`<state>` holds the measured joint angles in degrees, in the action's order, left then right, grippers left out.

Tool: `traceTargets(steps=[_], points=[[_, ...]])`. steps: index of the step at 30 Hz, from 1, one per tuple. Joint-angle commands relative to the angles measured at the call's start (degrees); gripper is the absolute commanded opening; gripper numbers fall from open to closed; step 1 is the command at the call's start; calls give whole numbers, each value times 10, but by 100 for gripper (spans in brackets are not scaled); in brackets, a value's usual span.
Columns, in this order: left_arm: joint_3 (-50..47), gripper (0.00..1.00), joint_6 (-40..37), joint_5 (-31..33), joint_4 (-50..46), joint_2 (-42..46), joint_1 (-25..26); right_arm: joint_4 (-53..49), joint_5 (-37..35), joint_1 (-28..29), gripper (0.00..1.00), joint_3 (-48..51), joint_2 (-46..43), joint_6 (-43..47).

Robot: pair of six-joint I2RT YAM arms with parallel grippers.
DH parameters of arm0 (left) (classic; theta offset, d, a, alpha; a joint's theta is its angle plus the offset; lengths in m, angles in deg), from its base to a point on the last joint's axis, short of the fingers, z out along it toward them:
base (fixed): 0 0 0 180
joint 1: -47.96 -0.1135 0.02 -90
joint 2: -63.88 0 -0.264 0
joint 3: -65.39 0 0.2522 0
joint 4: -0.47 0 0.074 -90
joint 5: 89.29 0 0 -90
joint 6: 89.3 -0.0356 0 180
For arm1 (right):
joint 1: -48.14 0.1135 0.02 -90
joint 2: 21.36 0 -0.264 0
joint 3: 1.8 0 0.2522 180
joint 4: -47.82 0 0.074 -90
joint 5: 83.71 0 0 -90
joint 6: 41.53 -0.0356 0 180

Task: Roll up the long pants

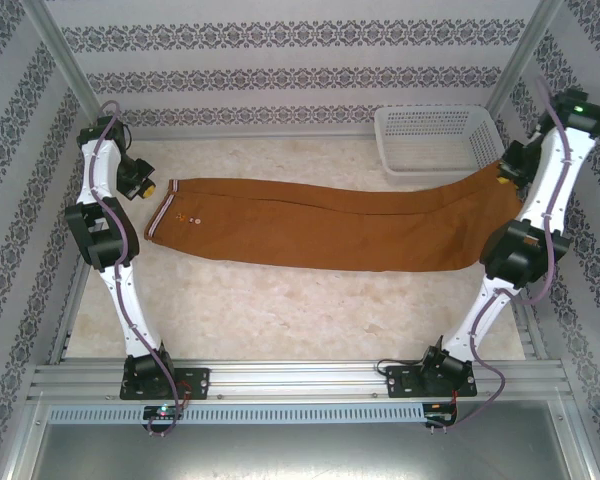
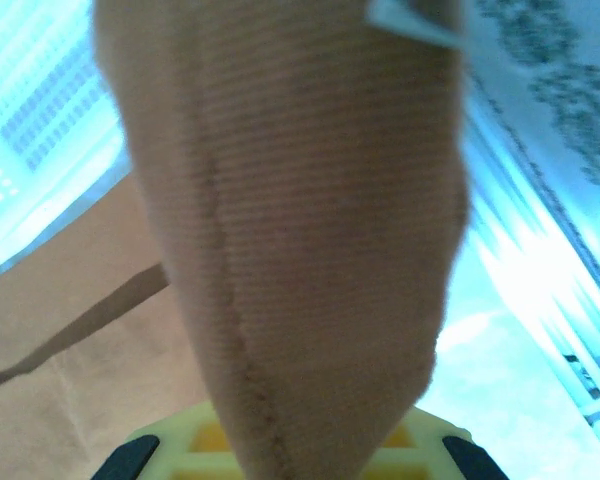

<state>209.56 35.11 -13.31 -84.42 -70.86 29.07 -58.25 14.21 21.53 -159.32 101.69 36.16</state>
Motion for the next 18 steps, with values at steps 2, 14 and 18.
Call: traceTargets(steps=[2, 14, 18], points=[[-4, 0, -20, 12, -27, 22, -8, -37, 58, 89, 0, 1, 5, -20], [-22, 0, -22, 3, -18, 28, -11, 13, 205, 258, 0, -11, 0, -88], [-42, 0, -21, 5, -8, 29, -12, 58, 250, 303, 0, -17, 1, -131]])
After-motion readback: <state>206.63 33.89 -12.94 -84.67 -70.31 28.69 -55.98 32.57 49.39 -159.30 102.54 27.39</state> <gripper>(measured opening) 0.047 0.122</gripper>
